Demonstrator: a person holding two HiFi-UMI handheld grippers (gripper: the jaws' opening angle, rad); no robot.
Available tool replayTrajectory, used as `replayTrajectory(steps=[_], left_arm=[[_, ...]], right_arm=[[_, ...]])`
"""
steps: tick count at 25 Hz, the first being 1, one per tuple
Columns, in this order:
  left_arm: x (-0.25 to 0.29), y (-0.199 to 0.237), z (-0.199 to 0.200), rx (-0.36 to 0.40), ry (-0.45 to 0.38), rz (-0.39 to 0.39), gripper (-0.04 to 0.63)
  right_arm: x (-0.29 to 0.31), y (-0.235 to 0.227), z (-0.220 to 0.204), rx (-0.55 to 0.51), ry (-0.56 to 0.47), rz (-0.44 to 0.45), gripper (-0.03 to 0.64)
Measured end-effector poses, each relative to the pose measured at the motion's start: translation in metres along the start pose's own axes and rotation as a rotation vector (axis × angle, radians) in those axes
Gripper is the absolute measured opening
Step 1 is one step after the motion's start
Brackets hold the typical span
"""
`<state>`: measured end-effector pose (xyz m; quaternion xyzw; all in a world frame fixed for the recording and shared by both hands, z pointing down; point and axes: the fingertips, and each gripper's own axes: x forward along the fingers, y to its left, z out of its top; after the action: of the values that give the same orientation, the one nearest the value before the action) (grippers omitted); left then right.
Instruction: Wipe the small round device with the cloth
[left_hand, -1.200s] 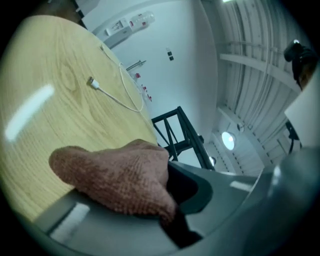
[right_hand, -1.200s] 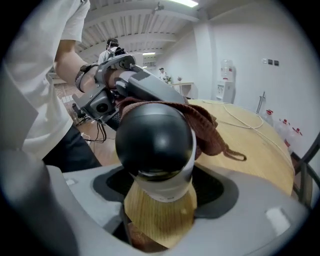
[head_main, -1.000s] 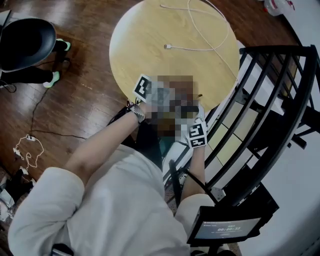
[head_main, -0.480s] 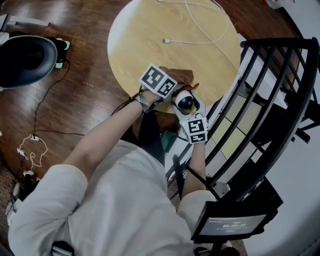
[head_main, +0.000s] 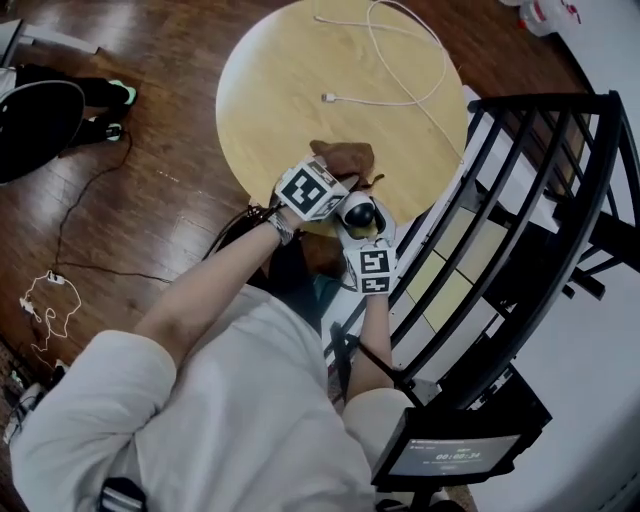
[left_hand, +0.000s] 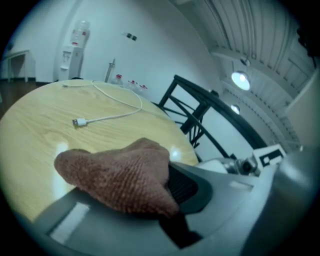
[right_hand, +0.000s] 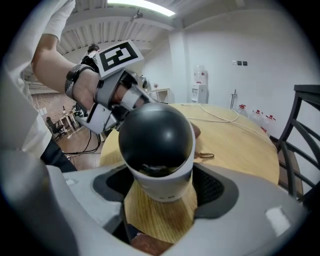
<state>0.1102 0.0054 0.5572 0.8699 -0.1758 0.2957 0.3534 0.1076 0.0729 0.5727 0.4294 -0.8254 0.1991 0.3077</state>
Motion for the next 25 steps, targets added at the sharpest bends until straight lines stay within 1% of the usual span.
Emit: replayTrajectory(steps=[2, 5, 7, 9, 10, 11, 12, 13, 16, 19, 25], left_arm=[[-0.015, -0.001, 0.015, -0.113, -0.112, -0.036, 0.041], [-0.04, 0.005, 0.026, -0.283, -0.226, -0.062, 0.041], [-0.056, 0.008, 0.033, -0.405, -0.306, -0.083, 0.041], [-0.066, 0.002, 0.04, -0.525, -0.385, -0.16, 0.041], [-0.068, -0.004, 0.042, -0.573, -0.412, -0.209, 0.041], [-0.067, -0.011, 0.042, -0.604, -0.424, -0.251, 0.041], [-0.063, -0.017, 0.04, -0.614, -0.419, -0.275, 0.041], [-0.057, -0.022, 0.035, -0.606, -0.398, -0.279, 0.041], [-0.041, -0.028, 0.015, -0.553, -0.313, -0.231, 0.041], [-0.033, -0.029, 0.007, -0.506, -0.261, -0.187, 0.04], [-0.021, -0.029, 0.008, -0.314, -0.154, -0.142, 0.038]], right_arm=[[-0.004, 0.003, -0.009, -0.07, 0.031, 0.028, 0.365], [-0.011, 0.005, -0.025, -0.195, 0.089, 0.11, 0.368], [-0.014, 0.001, -0.029, -0.276, 0.123, 0.167, 0.368], [-0.013, -0.005, -0.025, -0.329, 0.143, 0.212, 0.368], [-0.011, -0.006, -0.023, -0.34, 0.146, 0.235, 0.368], [-0.009, -0.007, -0.02, -0.346, 0.149, 0.258, 0.368], [-0.006, -0.006, -0.017, -0.35, 0.154, 0.283, 0.368], [-0.003, -0.004, -0.015, -0.355, 0.163, 0.305, 0.368], [0.002, 0.003, -0.012, -0.35, 0.18, 0.345, 0.362], [0.002, 0.006, -0.01, -0.312, 0.17, 0.341, 0.36], [0.0, 0.005, -0.008, -0.246, 0.127, 0.292, 0.359]])
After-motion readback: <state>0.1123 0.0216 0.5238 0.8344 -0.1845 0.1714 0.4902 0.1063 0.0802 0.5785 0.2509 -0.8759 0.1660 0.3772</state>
